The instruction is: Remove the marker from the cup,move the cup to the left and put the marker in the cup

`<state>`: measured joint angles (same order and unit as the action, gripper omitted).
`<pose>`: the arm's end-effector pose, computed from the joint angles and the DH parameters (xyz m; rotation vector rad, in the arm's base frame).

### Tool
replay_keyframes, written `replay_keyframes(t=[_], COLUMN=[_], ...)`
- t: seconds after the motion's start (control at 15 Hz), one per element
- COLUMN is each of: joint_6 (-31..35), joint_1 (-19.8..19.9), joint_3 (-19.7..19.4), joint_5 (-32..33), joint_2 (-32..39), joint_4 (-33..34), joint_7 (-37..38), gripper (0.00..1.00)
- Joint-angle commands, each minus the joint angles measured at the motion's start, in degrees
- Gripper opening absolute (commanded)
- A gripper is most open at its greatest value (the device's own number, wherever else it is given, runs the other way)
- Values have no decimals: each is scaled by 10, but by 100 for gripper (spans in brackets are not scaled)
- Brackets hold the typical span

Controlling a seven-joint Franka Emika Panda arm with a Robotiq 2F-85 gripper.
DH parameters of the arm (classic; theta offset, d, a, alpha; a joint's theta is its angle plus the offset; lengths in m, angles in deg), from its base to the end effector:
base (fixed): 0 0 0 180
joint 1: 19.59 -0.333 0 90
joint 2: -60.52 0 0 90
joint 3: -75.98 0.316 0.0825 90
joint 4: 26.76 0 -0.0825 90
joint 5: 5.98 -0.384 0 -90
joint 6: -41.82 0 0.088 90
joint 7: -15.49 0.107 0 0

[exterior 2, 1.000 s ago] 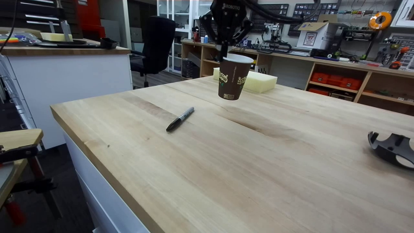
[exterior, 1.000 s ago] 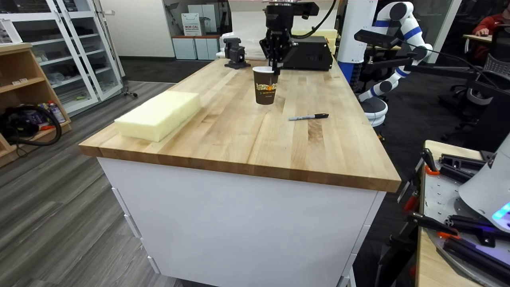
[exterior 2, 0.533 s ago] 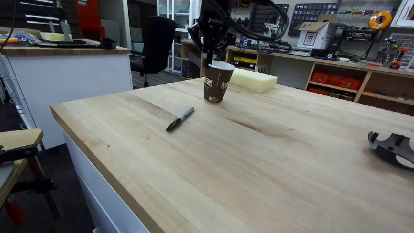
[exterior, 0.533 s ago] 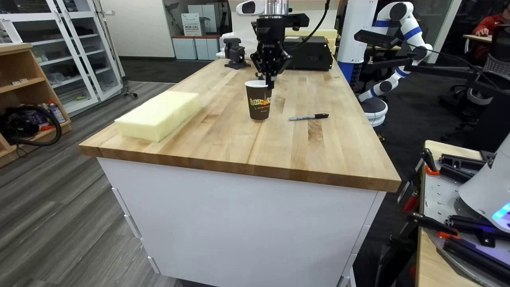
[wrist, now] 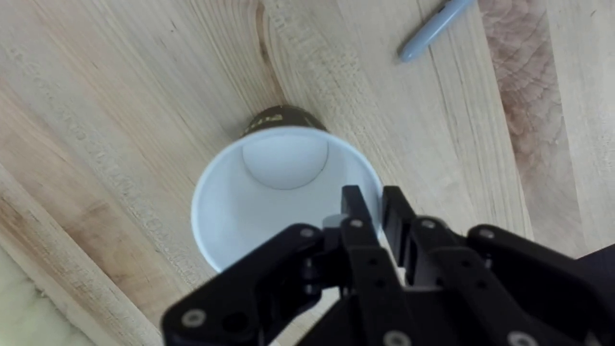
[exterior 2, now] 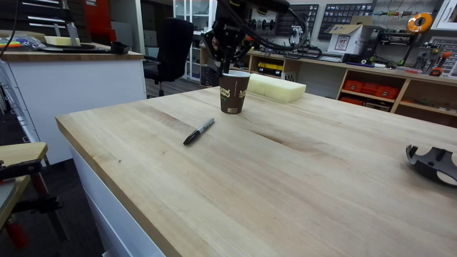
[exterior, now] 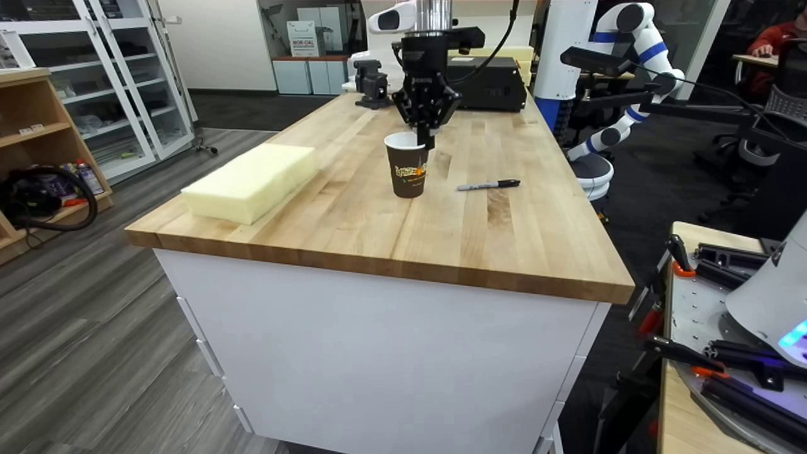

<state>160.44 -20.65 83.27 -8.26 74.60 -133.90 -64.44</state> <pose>0.6048 0.0870 0.3813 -2.2224 -2.1077 -0.0044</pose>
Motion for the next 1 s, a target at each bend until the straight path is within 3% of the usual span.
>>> replay_keyframes(t=[0.0,0.27,0.53,0.93], joint_6=[-3,9,7,-11], joint_1=[-5,-7,-3,-4], joint_3=[-5,-15,-15,-24], joint_5=[23,63,63,71], joint_2=[-7,-19,-28,-35], joint_4=[-1,-7,-3,3], joint_7=[10,56,68,146], gripper=[46,72,98,100])
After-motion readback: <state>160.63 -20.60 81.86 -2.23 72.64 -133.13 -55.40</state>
